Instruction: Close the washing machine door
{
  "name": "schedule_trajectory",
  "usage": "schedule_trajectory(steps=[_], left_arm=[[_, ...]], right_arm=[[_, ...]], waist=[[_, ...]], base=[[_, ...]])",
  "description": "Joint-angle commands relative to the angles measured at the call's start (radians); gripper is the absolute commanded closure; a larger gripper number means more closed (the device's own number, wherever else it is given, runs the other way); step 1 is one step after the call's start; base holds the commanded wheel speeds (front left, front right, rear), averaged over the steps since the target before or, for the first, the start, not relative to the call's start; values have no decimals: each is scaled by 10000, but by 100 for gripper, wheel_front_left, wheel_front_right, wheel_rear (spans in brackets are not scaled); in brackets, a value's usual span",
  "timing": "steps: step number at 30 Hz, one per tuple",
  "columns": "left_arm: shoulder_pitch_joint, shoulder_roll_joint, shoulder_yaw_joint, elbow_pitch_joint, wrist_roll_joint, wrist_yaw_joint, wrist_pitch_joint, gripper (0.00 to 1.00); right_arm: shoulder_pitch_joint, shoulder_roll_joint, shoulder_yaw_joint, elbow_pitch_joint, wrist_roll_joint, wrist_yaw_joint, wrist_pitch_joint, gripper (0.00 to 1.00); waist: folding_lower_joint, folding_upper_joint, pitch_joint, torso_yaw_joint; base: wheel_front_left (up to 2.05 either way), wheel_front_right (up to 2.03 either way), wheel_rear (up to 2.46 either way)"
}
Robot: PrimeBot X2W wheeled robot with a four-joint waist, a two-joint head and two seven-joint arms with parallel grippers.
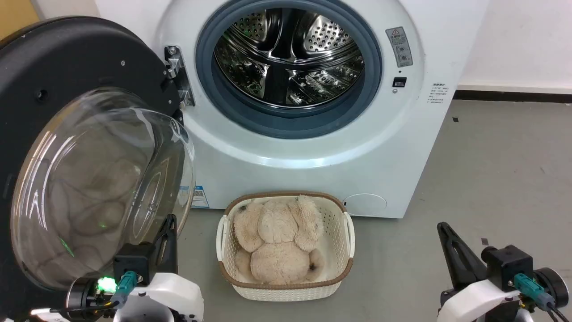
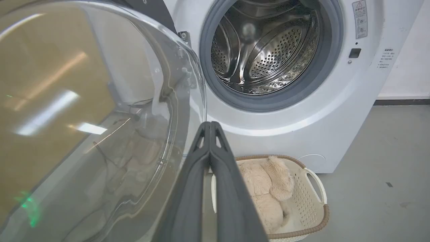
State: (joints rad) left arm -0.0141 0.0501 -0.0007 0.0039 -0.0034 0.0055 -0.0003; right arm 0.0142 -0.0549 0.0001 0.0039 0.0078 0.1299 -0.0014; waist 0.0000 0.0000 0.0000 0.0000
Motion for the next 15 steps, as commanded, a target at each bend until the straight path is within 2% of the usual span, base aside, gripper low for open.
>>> schedule_trajectory(steps=[1, 15], left_arm=[[141, 1, 7, -39, 34, -55, 3, 100], [141, 1, 7, -39, 34, -55, 3, 100]], right_arm=[[-142, 47, -1, -39, -78, 8, 14, 100], [-142, 47, -1, -39, -78, 8, 14, 100]], waist=[[0, 0, 0, 0], [0, 0, 0, 0]], base=[[0, 0, 0], [0, 0, 0]])
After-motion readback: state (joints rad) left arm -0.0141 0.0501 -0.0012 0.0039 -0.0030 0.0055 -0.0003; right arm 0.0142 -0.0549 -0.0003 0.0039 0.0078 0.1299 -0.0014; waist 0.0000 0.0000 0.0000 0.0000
